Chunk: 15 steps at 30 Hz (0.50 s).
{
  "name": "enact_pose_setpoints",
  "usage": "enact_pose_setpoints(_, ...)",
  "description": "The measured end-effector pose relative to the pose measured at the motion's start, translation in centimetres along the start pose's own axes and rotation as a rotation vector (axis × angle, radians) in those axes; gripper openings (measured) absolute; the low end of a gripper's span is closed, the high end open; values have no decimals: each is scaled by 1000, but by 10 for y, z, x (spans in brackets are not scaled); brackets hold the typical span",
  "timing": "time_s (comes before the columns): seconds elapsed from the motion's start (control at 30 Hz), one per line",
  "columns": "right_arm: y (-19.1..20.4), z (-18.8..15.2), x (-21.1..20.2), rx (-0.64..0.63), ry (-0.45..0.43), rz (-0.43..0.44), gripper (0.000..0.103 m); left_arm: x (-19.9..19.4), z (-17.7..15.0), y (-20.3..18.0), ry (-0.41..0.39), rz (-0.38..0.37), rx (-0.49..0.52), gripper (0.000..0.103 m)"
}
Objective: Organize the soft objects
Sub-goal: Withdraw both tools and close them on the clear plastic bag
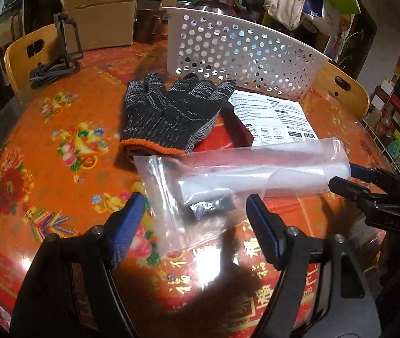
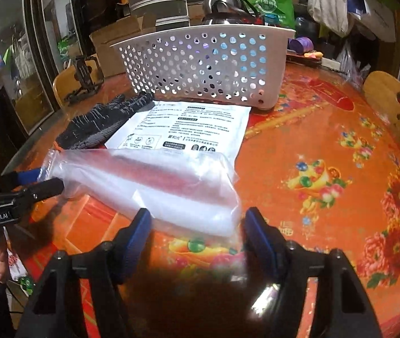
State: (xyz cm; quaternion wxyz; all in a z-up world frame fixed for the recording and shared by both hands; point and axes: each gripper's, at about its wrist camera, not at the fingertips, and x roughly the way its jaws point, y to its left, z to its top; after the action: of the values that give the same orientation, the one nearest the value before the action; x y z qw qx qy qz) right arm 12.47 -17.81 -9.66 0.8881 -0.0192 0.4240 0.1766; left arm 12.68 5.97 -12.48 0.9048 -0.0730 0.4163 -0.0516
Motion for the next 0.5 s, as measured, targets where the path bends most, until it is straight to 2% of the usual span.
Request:
enact_pose_setpoints(0.03, 0, 0, 0, -4, -1, -2, 57, 1, 1, -1, -3, 1, 2, 54)
enact_pose_setpoints(0.1, -3, 1, -1, -6, -2, 7, 52, 3, 1, -4, -8, 15, 19, 51)
enact_pose_setpoints(0.17, -4, 0, -1, -13, -5, 10, 44, 4, 2, -8, -10, 18, 38, 39)
enact_pose_setpoints(0.3, -8, -2, -4, -11, -20, 29, 29, 5, 2, -10, -16, 7, 52, 32)
enact_pose_setpoints(0.37, -10, -4, -5, -5, -28, 51, 17, 5, 2, -8, -21, -1, 48, 24)
enact_pose_setpoints(0.43, -11, -5, -6, -1, -33, 69, 12, 2, 1, -7, -34, -9, 47, 16)
enact_pose_setpoints(0.5, -10, -7, -10, -1, -51, 73, 11, -4, 0, -5, -54, -14, 51, 13)
